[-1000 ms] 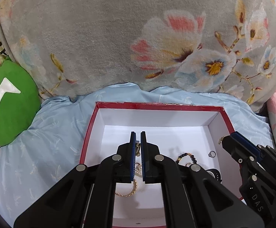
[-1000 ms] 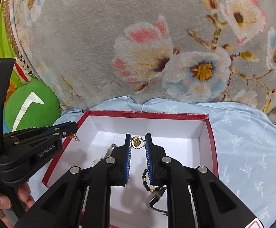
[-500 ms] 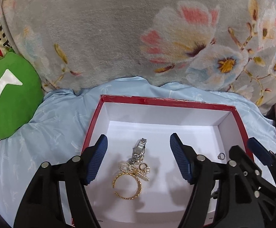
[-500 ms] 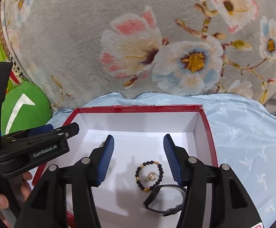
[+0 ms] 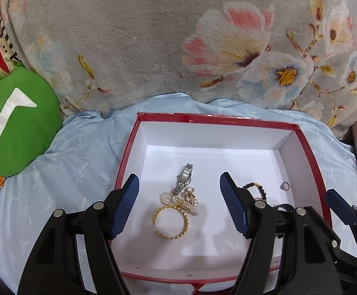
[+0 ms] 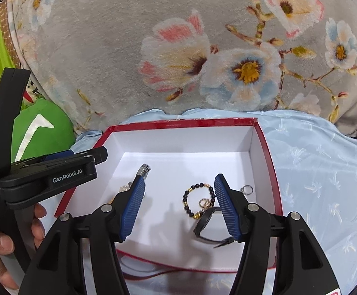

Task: Organize jewelry
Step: 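Withdraw both open tools from the red box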

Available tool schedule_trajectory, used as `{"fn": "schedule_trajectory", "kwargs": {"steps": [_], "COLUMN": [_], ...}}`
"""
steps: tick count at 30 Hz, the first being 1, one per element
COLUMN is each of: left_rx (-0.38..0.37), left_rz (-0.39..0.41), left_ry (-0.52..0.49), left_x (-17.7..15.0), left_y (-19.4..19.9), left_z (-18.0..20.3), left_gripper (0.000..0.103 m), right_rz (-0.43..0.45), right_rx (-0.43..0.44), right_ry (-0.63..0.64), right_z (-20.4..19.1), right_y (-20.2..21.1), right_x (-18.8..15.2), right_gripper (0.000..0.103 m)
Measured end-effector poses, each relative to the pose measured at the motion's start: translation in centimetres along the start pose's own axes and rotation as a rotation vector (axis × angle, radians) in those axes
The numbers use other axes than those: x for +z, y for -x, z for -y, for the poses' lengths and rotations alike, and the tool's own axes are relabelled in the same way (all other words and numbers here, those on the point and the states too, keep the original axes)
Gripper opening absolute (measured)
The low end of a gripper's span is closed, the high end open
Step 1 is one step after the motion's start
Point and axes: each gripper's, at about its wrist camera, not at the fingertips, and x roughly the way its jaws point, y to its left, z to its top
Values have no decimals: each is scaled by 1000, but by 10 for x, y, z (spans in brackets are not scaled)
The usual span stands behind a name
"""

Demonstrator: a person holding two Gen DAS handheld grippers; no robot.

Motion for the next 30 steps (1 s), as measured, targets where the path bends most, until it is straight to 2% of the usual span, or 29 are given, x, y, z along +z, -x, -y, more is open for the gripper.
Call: {"fn": "schedule_trajectory", "kwargs": {"steps": [12,15,17,25,30], "left_rx": [19,30,37,50,70], "left_rz": [-20,-27,-40,-70,-67], "left_ry": [0,-6,-1,24,24], "left_x": [-35,-43,-49,-64,-66], "left_y": [17,18,18,16,18], "left_z": [-8,-8,-8,-10,-8], "left_gripper": [71,72,77,77,77], "right_rz": [-36,-39,-37,-37,-37], "right_rx": [-72,-81,-89,-128,-131], "right_ry": [-29,-38,-41,-19,-15], "right_z": [13,13,12,0,-3], "right_y": [9,11,13,16,17], "right_x": [-26,-32,-37,-45,-48], "right_gripper": [61,66,69,77,79]}}
